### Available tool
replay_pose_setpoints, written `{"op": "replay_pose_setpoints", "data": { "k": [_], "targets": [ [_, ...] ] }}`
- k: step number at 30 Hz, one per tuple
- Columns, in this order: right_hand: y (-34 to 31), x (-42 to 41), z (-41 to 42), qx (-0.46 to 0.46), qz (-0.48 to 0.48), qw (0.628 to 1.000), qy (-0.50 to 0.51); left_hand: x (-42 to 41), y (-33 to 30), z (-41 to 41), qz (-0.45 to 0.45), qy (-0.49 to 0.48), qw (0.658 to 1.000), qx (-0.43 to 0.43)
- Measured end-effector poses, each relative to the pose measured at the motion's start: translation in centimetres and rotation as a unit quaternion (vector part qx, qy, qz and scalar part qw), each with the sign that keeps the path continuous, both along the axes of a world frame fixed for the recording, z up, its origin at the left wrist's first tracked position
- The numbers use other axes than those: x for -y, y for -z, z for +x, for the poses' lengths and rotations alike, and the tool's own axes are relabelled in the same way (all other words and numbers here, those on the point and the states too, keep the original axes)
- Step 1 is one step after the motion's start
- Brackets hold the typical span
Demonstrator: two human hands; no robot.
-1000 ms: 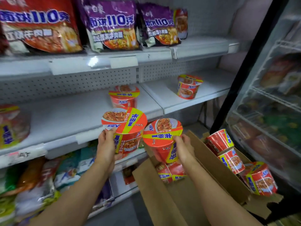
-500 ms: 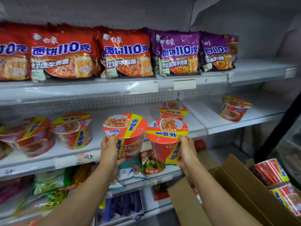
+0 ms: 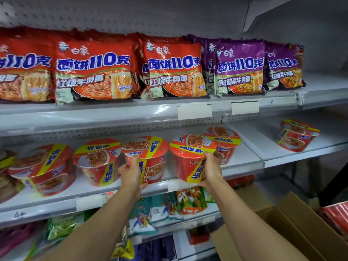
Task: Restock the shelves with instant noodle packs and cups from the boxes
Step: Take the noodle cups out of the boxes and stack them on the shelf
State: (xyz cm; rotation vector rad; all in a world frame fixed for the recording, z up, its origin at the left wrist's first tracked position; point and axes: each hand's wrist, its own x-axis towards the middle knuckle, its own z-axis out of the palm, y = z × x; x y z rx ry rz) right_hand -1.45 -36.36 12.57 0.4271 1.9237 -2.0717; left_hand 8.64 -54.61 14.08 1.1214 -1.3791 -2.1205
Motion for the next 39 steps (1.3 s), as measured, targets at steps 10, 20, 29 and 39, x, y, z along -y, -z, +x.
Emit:
{"op": "replay_pose_setpoints", "data": {
  "k": [10,20,29,39],
  "targets": [
    [-1.4,3.4,-2.0,0.014,0.029,0.999,0.021,1.6,1.4,-3.4,0.003,-0.012,1.000,0.028],
    [-0.2,3.1,-4.6,-0.006,0.171,0.984,0.050,2.6,2.3,-4.4,-0.083,-0.032,0.991,0.099],
    [-0.8,2.8,-4.6,-0.066,0.138,0.988,0.023,2.7,2.4,-4.8,-0.134,0.001,0.986,0.095],
    [0.4,0.2,-0.5,-0.162,0.297,0.937,-0.091,1.3,3.0,-0.9,-0.343,0.118,0.923,0.127]
  ]
}}
